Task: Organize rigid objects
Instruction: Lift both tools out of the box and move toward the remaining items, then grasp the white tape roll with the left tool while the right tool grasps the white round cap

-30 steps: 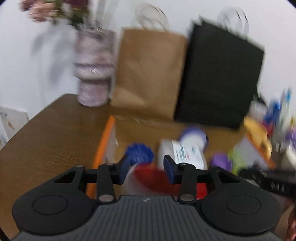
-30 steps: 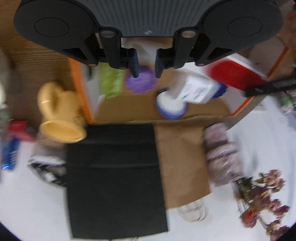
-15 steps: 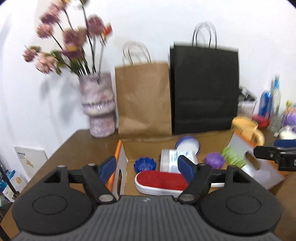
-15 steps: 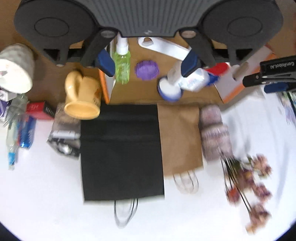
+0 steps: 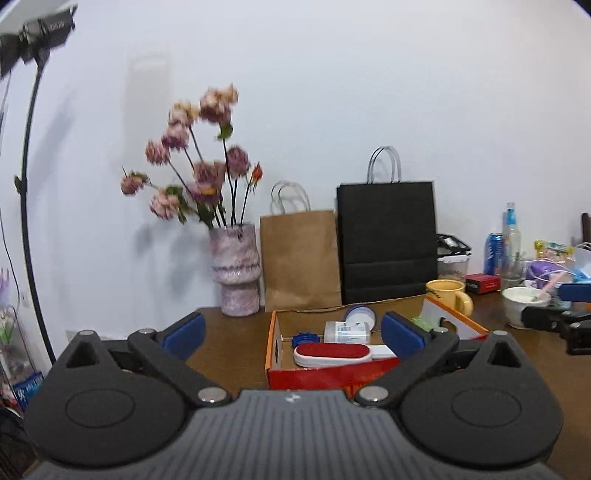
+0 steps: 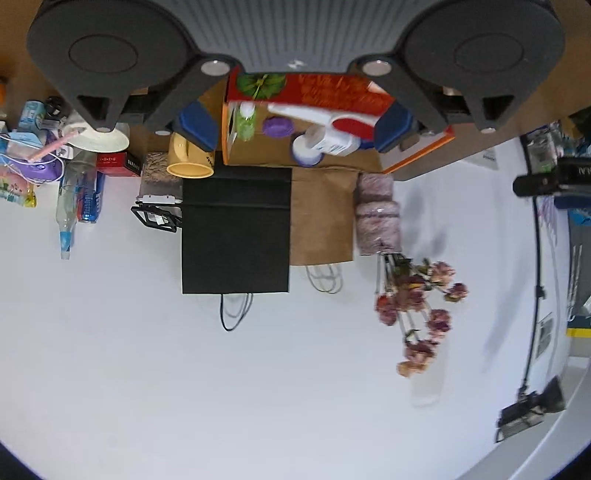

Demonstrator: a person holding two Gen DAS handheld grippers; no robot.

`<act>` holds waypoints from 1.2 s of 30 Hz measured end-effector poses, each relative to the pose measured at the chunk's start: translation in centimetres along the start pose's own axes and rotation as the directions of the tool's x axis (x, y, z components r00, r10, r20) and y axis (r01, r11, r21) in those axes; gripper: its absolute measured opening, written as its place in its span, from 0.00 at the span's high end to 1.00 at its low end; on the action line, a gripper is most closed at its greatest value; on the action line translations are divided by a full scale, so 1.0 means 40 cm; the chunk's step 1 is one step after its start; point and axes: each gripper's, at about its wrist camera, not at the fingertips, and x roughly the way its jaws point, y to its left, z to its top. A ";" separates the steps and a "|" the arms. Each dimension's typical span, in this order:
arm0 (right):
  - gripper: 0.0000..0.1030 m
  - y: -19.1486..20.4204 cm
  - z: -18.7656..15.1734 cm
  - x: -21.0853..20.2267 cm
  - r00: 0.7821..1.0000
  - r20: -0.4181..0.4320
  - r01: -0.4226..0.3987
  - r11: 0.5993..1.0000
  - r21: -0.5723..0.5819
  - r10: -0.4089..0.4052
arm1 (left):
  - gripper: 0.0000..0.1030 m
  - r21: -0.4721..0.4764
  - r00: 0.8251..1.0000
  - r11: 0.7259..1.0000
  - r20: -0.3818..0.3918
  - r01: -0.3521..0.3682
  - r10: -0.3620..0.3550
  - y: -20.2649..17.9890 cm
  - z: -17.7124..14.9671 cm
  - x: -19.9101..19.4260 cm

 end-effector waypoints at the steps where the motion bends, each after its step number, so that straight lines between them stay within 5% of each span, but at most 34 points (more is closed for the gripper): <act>1: 0.11 0.009 -0.010 -0.024 1.000 0.004 -0.007 1.000 -0.001 0.007 | 0.00 0.000 1.000 1.000 0.010 0.002 -0.002 0.000 -0.009 -0.034; 9: 0.09 0.096 -0.147 -0.203 1.000 -0.008 -0.019 1.000 -0.009 0.019 | 0.00 -0.042 0.999 0.999 -0.035 0.010 -0.011 0.009 -0.177 -0.252; 16: 0.09 0.158 -0.200 -0.247 0.997 -0.064 -0.036 0.999 -0.023 0.035 | 0.00 -0.069 0.998 0.997 -0.064 -0.024 0.019 0.038 -0.227 -0.293; 25: 0.10 0.151 -0.152 -0.106 0.994 -0.106 -0.023 0.999 -0.034 0.019 | 0.00 -0.050 0.984 0.997 -0.171 -0.063 0.054 0.029 -0.212 -0.136; 31: 0.20 0.116 -0.104 0.092 0.976 -0.189 -0.107 0.994 0.031 0.111 | 0.03 -0.053 0.965 0.997 -0.253 0.064 -0.076 0.008 -0.175 0.052; 36: 0.26 0.102 -0.087 0.248 0.956 -0.264 -0.116 0.992 0.054 0.126 | 0.16 -0.039 0.953 0.990 -0.269 0.137 -0.143 -0.020 -0.160 0.190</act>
